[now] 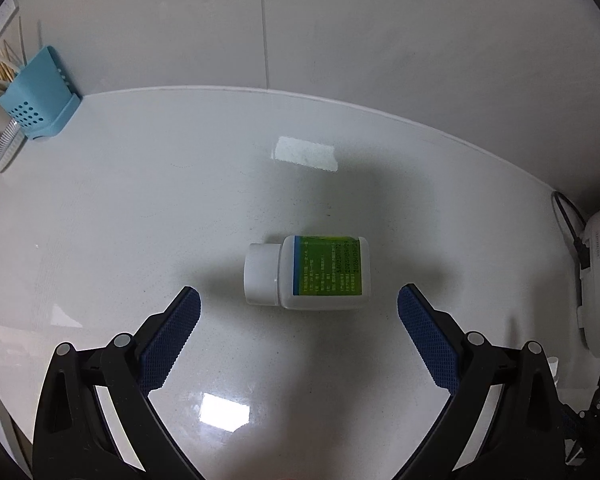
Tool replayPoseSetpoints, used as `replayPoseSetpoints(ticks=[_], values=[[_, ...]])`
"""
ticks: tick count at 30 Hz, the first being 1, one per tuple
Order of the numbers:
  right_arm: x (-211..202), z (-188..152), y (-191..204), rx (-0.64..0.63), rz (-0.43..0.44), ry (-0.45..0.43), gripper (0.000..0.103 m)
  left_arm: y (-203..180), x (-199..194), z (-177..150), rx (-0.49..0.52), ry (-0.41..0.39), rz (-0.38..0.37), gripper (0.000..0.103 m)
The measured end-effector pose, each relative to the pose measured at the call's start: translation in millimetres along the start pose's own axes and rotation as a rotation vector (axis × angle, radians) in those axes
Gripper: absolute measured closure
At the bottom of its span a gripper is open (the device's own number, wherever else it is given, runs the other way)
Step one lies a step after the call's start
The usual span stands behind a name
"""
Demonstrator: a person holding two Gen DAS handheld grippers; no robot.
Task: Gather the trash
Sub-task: 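Grasp the white pill bottle with the left tool while the right tool grasps the ointment tube, then lift the pill bottle and ointment tube and carry them down to the wastebasket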
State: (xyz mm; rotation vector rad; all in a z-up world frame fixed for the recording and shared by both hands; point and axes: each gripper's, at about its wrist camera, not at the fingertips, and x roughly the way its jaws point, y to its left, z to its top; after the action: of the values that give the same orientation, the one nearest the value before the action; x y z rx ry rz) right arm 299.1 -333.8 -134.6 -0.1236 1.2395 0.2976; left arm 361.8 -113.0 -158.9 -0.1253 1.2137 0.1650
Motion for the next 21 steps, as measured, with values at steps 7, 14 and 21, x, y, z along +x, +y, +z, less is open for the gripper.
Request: replayPoseSetpoints(ticks=[7, 14, 21], values=[[0.4, -0.9, -8.8, 0.014, 0.009, -0.002, 0.083, -1.8, 21.5, 1.7, -0.017, 0.030, 0.028, 0.012], [-8.1, -6.5, -10.2, 0.041, 0.004, -0.012, 0.083, 1.0, 28.5, 1.3, -0.023, 0.060, 0.032, 0.037], [-22.9, -10.9, -10.6, 0.062, 0.008, -0.044, 0.083, 1.2, 9.3, -4.9, -0.002, 0.001, 0.039, 0.037]])
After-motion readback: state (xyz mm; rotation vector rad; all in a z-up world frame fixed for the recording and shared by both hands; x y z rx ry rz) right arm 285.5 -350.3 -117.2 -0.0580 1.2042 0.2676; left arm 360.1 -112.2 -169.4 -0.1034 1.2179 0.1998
